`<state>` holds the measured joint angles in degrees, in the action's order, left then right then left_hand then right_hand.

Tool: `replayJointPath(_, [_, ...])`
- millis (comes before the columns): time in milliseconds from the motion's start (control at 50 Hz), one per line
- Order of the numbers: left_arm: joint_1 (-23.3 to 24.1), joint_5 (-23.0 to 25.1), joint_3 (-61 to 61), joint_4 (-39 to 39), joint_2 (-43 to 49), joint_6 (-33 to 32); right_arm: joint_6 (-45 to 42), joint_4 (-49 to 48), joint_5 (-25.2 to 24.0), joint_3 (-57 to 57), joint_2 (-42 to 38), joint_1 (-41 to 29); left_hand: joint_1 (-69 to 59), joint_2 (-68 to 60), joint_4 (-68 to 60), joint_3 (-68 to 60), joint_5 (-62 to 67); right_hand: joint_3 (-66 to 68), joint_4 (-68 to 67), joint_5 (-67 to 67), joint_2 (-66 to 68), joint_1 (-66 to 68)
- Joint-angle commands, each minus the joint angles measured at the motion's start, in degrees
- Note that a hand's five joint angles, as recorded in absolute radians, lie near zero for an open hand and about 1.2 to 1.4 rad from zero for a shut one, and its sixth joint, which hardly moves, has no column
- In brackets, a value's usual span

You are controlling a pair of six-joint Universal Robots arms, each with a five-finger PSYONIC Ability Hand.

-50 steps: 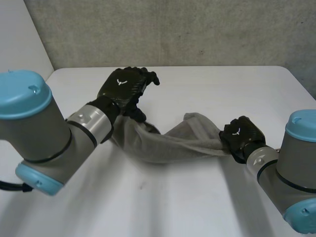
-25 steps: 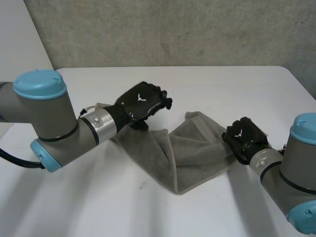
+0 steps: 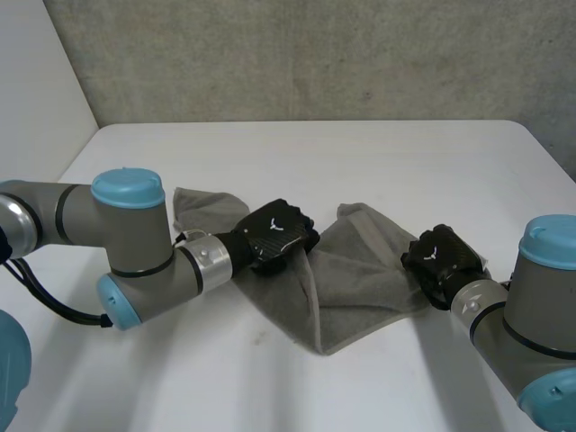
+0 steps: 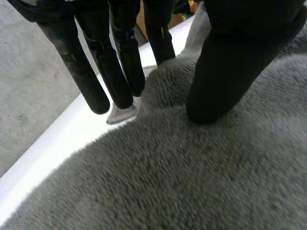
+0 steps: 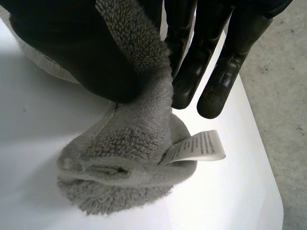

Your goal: Fold the towel.

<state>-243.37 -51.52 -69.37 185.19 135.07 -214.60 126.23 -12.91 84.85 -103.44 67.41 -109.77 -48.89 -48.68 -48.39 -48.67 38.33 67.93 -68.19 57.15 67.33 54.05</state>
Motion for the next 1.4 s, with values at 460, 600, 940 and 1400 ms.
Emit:
replayJointPath(460, [-0.9, -34.0, 17.2, 32.2, -13.8, 9.4, 4.5, -22.7, 7.4, 44.7, -4.3, -2.8, -31.1, -31.3, -31.6, -31.3, 31.7, 12.1, -11.8, 12.8, 12.7, 25.9])
replayJointPath(600, [-1.6, -37.5, 5.7, 30.3, -18.8, 9.3, 7.9, -22.8, 7.6, 35.2, -3.4, -4.1, -31.1, -31.3, -31.6, -31.3, 31.7, 12.1, -11.8, 12.8, 12.7, 25.9])
replayJointPath(940, [0.2, -37.7, -32.1, 28.8, -15.4, 8.5, 7.9, -1.5, 7.7, 11.6, -7.5, -3.8, -31.1, -31.3, -31.6, -31.3, 31.7, 12.1, -11.8, 12.8, 12.7, 25.9])
replayJointPath(1400, [-1.7, -37.0, -36.4, 28.5, -19.5, 8.3, 15.3, 2.6, 0.9, 5.6, -2.9, 3.5, 13.1, 12.9, 12.6, 12.9, -12.5, 12.1, -11.8, 12.8, 12.7, 25.9])
